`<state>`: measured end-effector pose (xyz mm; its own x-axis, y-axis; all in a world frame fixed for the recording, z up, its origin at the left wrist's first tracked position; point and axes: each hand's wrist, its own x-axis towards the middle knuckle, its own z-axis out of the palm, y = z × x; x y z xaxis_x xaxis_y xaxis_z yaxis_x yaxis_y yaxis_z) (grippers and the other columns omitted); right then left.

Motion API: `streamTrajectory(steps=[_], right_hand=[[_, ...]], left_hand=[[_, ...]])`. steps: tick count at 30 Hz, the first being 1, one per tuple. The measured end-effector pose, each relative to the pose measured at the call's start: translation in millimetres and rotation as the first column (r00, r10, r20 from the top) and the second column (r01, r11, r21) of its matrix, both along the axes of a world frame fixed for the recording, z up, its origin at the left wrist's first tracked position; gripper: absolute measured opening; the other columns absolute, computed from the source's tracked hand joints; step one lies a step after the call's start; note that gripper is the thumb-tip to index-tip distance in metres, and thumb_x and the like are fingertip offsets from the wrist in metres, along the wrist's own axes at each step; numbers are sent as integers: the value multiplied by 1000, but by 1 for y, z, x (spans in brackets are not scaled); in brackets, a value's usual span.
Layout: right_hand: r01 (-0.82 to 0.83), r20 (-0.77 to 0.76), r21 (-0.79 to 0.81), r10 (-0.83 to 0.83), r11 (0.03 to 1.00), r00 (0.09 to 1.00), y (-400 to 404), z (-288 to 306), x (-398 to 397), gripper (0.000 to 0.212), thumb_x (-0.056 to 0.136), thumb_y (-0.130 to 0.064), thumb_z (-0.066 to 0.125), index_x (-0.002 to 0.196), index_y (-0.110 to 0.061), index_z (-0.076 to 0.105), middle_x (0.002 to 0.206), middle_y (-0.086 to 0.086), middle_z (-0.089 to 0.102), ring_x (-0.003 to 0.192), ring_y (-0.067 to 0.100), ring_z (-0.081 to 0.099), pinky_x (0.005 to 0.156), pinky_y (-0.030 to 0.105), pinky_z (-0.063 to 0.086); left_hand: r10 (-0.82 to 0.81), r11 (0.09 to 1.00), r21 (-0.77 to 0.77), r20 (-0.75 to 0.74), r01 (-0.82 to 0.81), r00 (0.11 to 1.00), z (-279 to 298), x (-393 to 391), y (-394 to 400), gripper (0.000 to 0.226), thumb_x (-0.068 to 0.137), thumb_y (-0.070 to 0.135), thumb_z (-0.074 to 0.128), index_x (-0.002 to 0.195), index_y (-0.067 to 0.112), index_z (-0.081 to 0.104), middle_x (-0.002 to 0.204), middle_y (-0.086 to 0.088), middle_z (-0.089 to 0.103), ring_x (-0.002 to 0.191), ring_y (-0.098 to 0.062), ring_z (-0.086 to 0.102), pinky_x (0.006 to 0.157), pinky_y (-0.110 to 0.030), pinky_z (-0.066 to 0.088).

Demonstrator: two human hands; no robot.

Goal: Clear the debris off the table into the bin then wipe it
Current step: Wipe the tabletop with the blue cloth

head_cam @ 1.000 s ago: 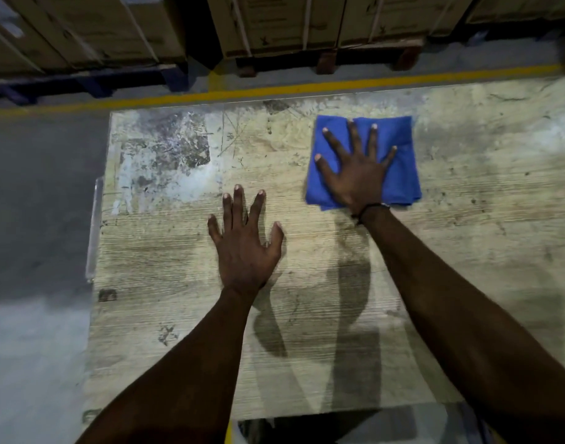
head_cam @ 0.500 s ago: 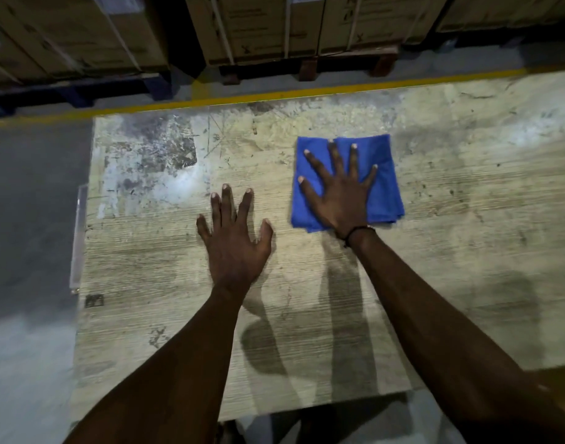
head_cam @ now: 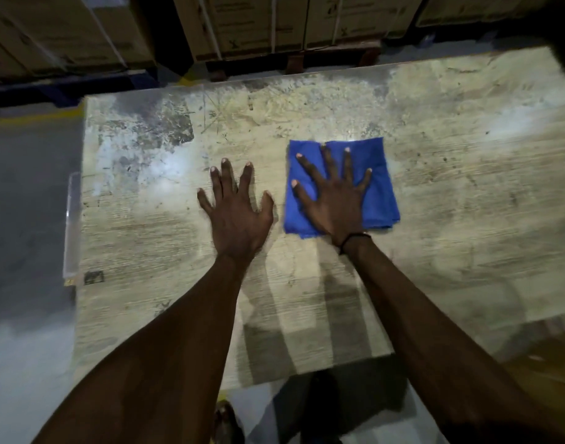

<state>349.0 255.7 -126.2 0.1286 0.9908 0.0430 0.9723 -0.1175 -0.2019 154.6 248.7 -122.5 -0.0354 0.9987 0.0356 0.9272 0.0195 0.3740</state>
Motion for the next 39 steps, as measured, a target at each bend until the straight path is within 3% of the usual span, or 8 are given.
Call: streamTrajectory(steps=[3,7,13,16,21,29,35,39], right_hand=[[-105,55,3,105,994,993,-72,4,-28,61,99,-74,31,157,-56,24,173,-13,10,161,26,2,120,70,4],[-60,91,-50,64,997,994,-152,4,-2,62,97,-75,31,156,-59,22,173,-16,9,161,23,4,120,70,9],[105,-18,-30,-105,994,994,-91,2,-15,61,98,-77,27,156,-62,17,173,-12,12,160,31,5,115,79,6],[4,20,16,-5,1000,1000,-95,0,-80,62,97,-75,32,156,-56,29,172,-9,20,160,31,10,117,76,8],[-165,61,-27,166,986,984,-197,5,-109,61,98,-75,30,156,-57,26,173,-15,9,161,22,4,121,68,6],[55,-42,-16,-56,998,998,-139,4,-114,63,97,-76,30,156,-57,27,173,-13,13,160,32,4,116,79,5],[-223,55,0,223,975,973,-218,6,-199,62,99,-73,30,158,-55,24,174,-10,11,161,28,4,120,71,4],[-180,59,-23,181,983,982,-255,7,-170,60,98,-74,34,155,-56,30,173,-14,12,161,25,6,119,71,9]], left_hand=[[-33,999,-2,49,33,998,2,-3,-1,66,103,54,39,163,29,33,175,-10,12,162,-31,7,126,-66,3],[-116,993,-28,0,116,993,8,-37,-23,66,106,58,33,165,31,27,176,-7,10,163,-27,6,127,-64,6],[-56,997,49,-88,60,995,1,-139,-96,67,106,63,35,166,34,25,176,-7,9,163,-28,9,124,-64,9],[16,999,36,-83,-13,996,2,-163,-107,67,107,62,36,166,34,25,176,-9,8,163,-30,8,124,-66,8],[4,999,46,-67,-1,998,2,-190,-130,66,107,61,37,166,35,23,176,-7,8,163,-30,8,126,-62,9],[35,997,64,-68,-30,997,-1,-192,-145,67,105,60,36,165,33,27,176,-7,12,162,-29,10,128,-56,8],[25,1000,15,-59,-24,998,1,-215,-163,70,103,64,31,166,35,21,177,-6,6,163,-30,7,127,-59,8],[4,1000,21,-83,-3,997,3,-233,-189,70,103,63,31,167,35,20,177,-4,5,163,-29,6,127,-57,11]])
